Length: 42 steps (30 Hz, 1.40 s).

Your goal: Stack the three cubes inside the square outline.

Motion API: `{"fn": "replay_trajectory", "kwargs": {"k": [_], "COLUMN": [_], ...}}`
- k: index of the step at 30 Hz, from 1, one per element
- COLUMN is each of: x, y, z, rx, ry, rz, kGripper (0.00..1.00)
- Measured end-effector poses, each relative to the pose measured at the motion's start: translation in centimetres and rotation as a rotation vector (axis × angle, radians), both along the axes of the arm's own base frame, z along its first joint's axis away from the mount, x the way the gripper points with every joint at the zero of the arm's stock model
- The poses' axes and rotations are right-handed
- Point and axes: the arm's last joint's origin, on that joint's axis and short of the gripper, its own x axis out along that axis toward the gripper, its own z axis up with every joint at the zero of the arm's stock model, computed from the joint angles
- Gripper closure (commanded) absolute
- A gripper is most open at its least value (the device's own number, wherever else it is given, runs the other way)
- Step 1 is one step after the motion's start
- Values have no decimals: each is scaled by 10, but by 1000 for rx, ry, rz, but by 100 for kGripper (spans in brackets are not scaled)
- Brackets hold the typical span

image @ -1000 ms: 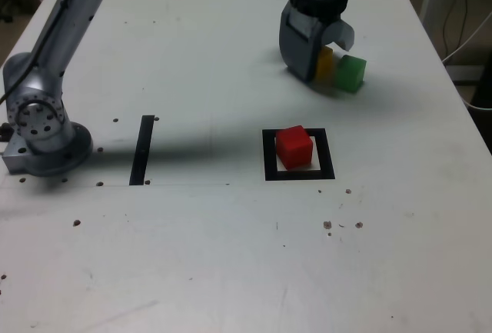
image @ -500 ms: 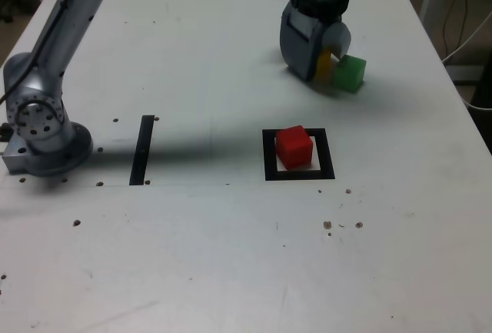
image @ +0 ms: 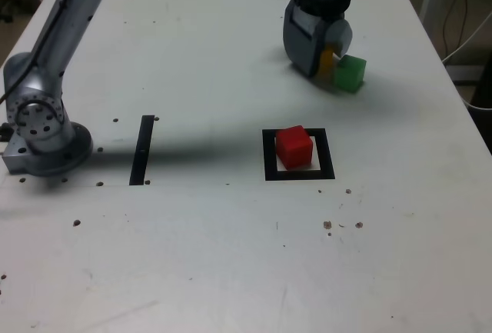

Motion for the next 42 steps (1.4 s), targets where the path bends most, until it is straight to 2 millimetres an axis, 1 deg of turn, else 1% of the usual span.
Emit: {"fn": "replay_trajectory", "kwargs": {"k": [3, 6, 8, 11, 16, 19, 22, 25, 29, 33, 36, 38, 40, 42], "x": [-3, -6, -11, -18, -36, -48, -60, -68, -70, -72, -71, -68, -65, -66], "y": [-5, -8, -12, -20, -32, -46, -66, -88, -114, -139, -152, -160, -165, -168], "z": [2, 9, 20, 42, 76, 92, 105, 108, 108, 111, 109, 104, 97, 95], "rx": [1, 2, 7, 21, 2, -27, -42, -76, -117, -123, -122, -122, -120, -104], "ry": [-4, -12, -21, -49, -68, -50, -26, 0, 1, -3, 4, 18, 42, 56], "rz": [-18, -33, -63, -101, -214, -307, -377, -432, -489, -511, -517, -512, -511, -501], "kGripper": [81, 82, 82, 82, 82, 82, 82, 82, 82, 82, 82, 82, 82, 82]}}
